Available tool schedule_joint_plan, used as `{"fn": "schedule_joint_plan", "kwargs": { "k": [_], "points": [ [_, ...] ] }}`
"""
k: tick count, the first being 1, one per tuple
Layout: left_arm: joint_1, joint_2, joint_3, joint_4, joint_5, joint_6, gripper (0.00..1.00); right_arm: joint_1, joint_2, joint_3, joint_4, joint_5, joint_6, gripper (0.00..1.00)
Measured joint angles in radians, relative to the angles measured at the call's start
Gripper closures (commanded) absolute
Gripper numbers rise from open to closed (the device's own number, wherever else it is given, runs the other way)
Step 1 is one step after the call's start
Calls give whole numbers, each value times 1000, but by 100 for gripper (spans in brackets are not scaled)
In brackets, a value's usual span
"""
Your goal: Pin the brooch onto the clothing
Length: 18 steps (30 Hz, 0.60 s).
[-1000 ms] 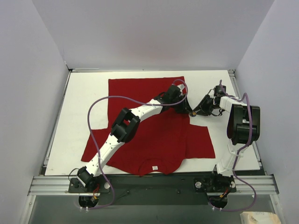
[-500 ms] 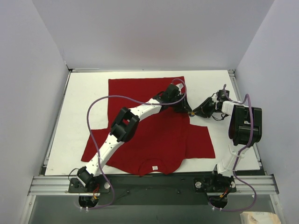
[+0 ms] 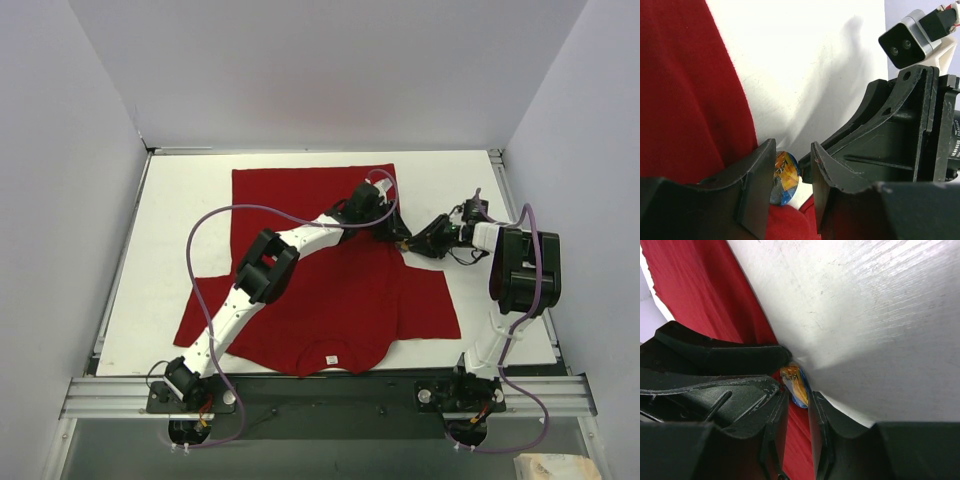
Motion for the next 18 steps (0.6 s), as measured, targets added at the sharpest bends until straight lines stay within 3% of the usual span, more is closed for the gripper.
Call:
{"fn": "schedule_joint_plan", "kwargs": {
  "k": [8, 15, 18],
  "points": [
    [2, -47, -87, 78, 2, 4, 39, -3, -50, -3, -37, 6, -22, 69],
    [13, -193, -237, 58, 18, 49, 43, -5, -102, 4, -75, 63, -82, 48],
    [8, -248, -241, -19, 19, 99, 49, -5, -102, 14, -77, 97, -100, 46]
  ]
}}
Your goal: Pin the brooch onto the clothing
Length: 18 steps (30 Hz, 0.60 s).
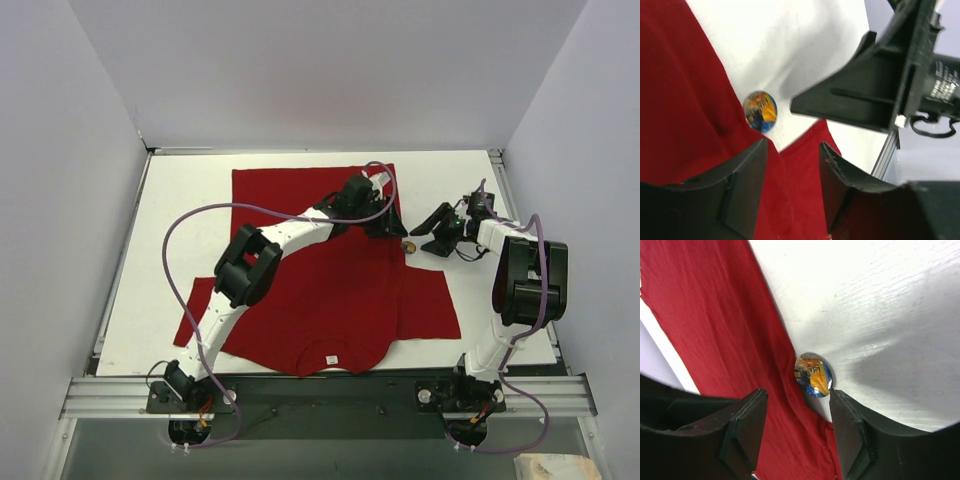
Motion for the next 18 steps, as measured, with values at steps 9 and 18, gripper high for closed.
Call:
{"fn": "schedule_joint_plan", "kwargs": {
  "k": [9, 18],
  "points": [
    [-9, 8, 37, -185, -2, 74, 57, 5, 68, 72, -27, 51, -24, 50],
    [-27, 147, 177, -195, 26, 42, 60, 20, 118, 114, -46, 53, -26, 54]
  ]
}}
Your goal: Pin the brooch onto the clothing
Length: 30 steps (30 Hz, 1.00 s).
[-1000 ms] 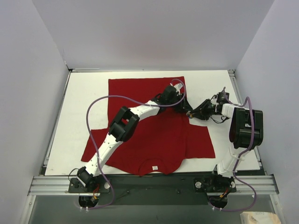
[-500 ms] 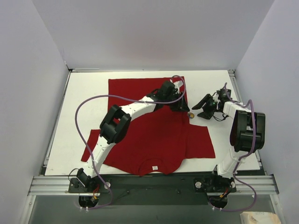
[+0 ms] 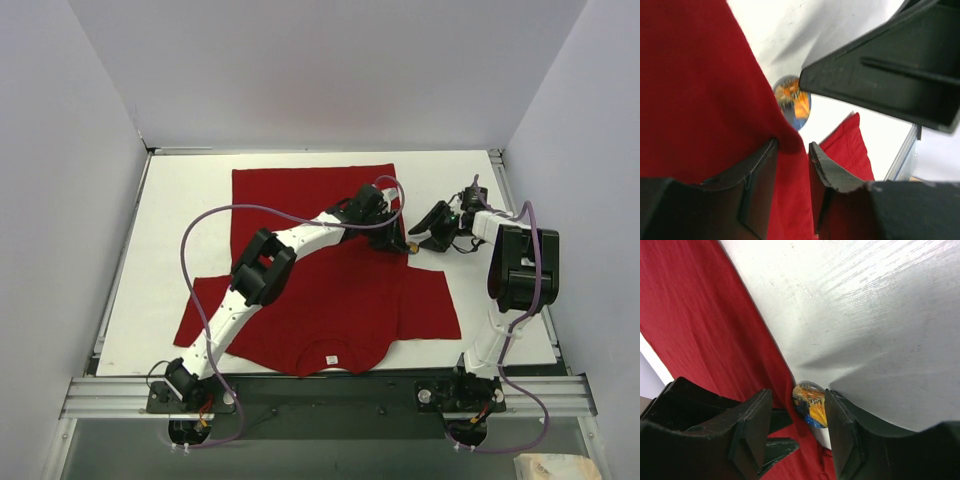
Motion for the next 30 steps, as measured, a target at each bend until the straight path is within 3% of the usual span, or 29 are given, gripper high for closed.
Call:
{"fn": "schedule_joint_plan", "kwargs": {
  "k": [5, 17, 23, 25, 30],
  "points": [
    [-14, 54, 107, -79, -31, -1, 62, 8, 8, 11, -17, 1, -6, 56],
    [-16, 62, 137, -119, -51, -16, 59, 19, 9, 11, -35, -12, -11, 58],
    [-16, 64, 130, -108, -53, -27, 69, 15, 9, -21, 6, -62, 14, 61],
    [-16, 64, 116, -87, -49, -36, 78, 4, 9, -42, 41, -96, 35, 61],
    [-4, 42, 3, 67, -15, -80, 89, -13, 9, -72, 91, -151, 71, 62]
  ]
}}
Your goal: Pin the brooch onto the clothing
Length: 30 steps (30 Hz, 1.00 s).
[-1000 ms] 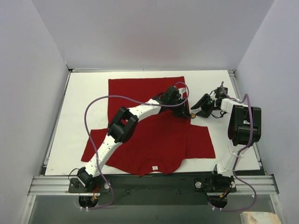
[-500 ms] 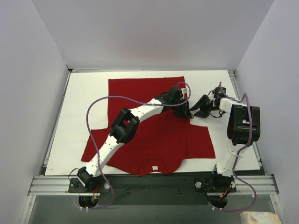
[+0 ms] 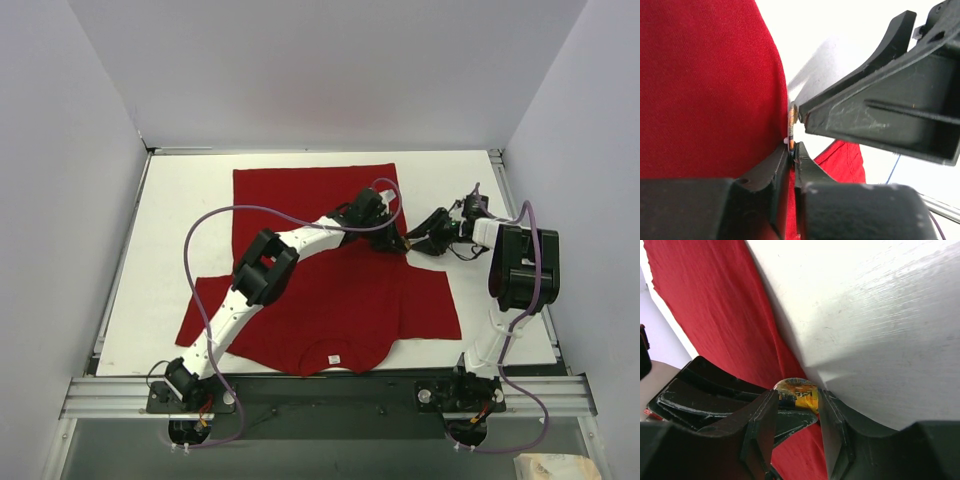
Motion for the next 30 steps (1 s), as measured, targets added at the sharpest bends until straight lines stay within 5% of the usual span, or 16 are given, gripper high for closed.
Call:
{"fn": "schedule_joint_plan", "kwargs": {
  "k": [8, 18, 30],
  "points": [
    [6, -37, -109, 132, 10, -13, 100, -15, -12, -18, 9, 0, 5, 58],
    [25, -87, -280, 345, 50, -30, 100, -15, -34, -21, 10, 10, -16, 55],
    [31, -88, -318, 432, 104, -57, 100, -5, -8, -29, 58, -19, -12, 55]
  ]
}}
